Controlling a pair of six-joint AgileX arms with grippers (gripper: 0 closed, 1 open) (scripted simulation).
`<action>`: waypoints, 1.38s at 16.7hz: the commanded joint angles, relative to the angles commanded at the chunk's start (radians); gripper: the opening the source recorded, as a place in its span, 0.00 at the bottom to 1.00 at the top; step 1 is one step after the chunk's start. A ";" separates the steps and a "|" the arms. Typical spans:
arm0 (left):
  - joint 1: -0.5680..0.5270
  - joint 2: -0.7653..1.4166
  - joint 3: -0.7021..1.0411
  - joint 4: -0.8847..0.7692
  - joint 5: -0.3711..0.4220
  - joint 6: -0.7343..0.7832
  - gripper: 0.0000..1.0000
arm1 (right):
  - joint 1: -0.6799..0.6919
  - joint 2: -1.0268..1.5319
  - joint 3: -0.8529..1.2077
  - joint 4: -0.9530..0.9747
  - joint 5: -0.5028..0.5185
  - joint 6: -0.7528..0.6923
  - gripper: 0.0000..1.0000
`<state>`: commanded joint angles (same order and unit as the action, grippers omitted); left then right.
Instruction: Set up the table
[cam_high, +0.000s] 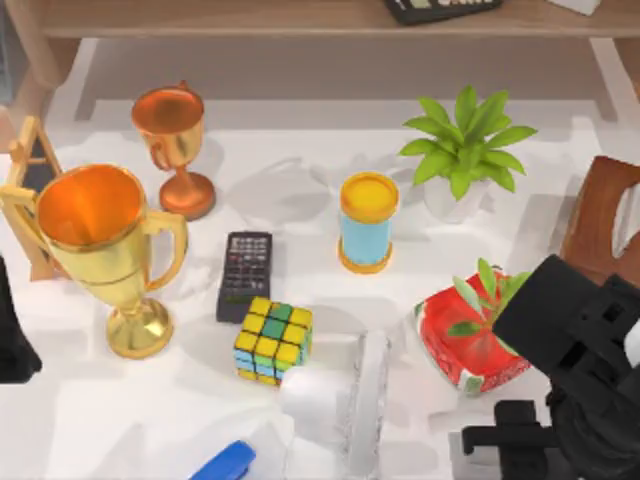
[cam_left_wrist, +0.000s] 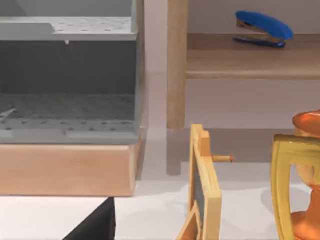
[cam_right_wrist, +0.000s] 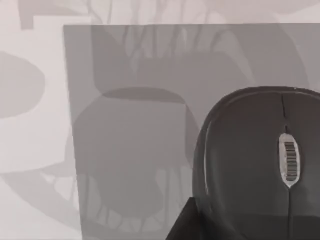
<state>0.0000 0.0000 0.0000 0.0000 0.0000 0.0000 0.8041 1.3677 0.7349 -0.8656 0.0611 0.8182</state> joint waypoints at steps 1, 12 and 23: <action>0.000 0.000 0.000 0.000 0.000 0.000 1.00 | 0.031 0.008 -0.016 0.018 0.006 0.017 0.00; 0.000 0.000 0.000 0.000 0.000 0.000 1.00 | 0.095 -0.007 -0.027 0.058 0.030 0.015 0.00; 0.000 0.000 0.000 0.000 0.000 0.000 1.00 | 0.198 -0.085 -0.039 0.121 0.138 -0.083 0.00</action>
<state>0.0000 0.0000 0.0000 0.0000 0.0000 0.0000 1.0018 1.2831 0.6964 -0.7449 0.1986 0.7351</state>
